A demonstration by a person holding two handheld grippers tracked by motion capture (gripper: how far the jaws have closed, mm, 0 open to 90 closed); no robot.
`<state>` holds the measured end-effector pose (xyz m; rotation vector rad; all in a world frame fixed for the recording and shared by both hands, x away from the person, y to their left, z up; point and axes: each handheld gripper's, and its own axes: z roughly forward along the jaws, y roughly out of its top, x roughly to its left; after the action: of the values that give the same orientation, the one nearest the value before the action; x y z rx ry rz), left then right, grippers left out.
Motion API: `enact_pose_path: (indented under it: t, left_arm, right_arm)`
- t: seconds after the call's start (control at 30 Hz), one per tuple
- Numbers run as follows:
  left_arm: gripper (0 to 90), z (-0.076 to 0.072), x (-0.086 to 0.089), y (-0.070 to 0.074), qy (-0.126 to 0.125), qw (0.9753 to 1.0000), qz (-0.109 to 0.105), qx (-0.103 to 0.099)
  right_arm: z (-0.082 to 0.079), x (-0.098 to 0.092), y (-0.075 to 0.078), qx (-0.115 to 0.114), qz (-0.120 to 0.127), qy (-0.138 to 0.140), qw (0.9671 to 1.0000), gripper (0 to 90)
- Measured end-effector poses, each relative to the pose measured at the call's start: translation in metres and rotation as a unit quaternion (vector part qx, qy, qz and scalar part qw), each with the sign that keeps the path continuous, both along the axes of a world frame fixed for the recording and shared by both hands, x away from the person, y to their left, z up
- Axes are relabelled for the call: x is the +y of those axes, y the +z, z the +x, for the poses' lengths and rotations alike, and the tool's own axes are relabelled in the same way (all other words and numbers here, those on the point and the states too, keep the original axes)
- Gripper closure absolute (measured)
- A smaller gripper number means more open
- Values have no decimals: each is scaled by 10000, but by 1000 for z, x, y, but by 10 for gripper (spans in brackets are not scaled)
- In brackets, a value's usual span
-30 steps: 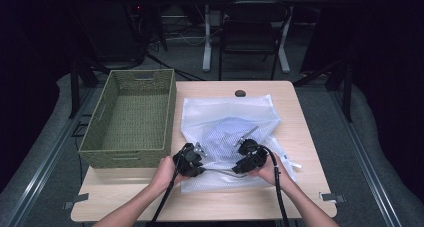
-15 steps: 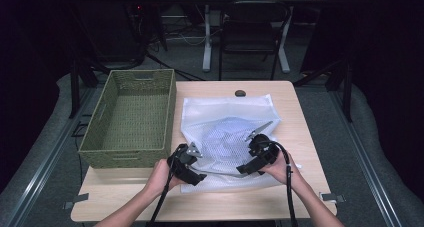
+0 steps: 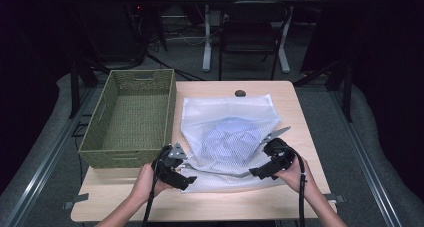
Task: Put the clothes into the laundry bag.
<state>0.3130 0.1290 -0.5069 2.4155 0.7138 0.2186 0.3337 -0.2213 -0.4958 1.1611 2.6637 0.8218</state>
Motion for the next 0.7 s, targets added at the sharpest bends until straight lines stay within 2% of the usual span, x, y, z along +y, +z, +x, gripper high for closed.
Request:
enact_pose_path:
  t: [0.2, 0.43, 0.7]
  left_arm:
    - [142, -11, 20, 0, 196, 9998, -16, -24]
    - [130, -18, 47, -1, 533, 9986, -28, -20]
    - [118, -27, 71, -10, 885, 9959, 132, 96]
  right_arm:
    - [-13, -18, -6, -135, -152, -284, 9994, 2]
    - [-31, -44, -14, -101, -281, -617, 9977, 4]
    - [-52, -69, -26, -69, -432, -892, 9951, 9]
